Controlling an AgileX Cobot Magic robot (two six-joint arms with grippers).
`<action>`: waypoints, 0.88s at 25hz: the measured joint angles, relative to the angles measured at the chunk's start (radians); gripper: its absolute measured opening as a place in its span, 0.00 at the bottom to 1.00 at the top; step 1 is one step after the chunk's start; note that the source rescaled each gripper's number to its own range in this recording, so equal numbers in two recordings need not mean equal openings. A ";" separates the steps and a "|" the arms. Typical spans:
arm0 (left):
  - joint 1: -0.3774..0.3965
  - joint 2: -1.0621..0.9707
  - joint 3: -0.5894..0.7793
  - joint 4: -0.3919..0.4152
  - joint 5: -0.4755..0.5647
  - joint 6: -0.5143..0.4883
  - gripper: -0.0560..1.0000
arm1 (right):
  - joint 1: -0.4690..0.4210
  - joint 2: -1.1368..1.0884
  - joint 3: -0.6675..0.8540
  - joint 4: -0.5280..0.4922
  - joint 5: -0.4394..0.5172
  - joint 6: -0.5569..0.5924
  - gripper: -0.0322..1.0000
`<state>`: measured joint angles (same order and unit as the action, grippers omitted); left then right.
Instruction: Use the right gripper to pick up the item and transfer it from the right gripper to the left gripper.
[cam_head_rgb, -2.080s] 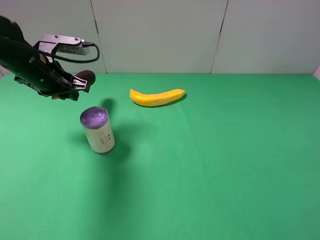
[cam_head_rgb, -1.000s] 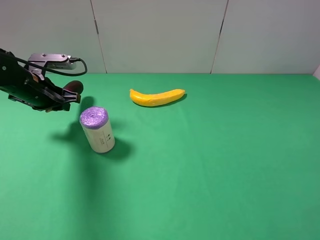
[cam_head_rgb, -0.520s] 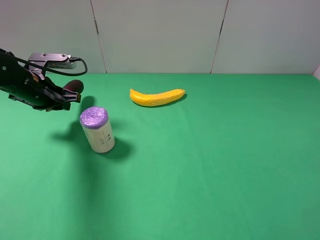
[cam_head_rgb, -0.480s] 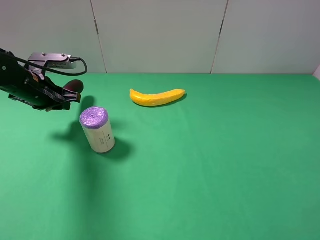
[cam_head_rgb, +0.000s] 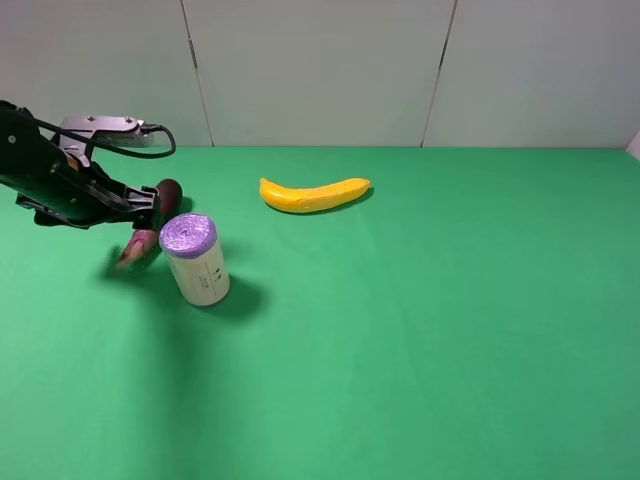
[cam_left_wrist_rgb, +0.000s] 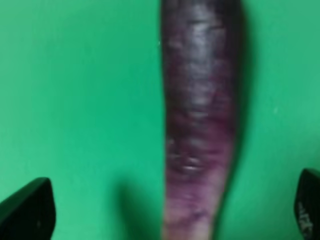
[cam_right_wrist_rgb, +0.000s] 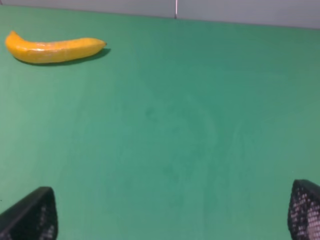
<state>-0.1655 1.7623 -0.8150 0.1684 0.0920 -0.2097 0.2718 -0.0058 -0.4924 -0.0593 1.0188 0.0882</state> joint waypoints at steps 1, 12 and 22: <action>0.000 0.002 0.000 0.000 0.005 0.000 0.97 | 0.000 0.000 0.000 0.000 0.001 0.000 1.00; 0.000 0.003 0.000 0.000 0.023 0.000 1.00 | 0.000 0.000 0.000 0.000 0.000 0.000 1.00; 0.000 -0.071 -0.064 0.000 0.199 0.000 1.00 | 0.000 0.000 0.000 0.000 0.000 0.000 1.00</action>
<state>-0.1655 1.6911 -0.8793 0.1684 0.2908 -0.2095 0.2718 -0.0058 -0.4924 -0.0593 1.0190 0.0882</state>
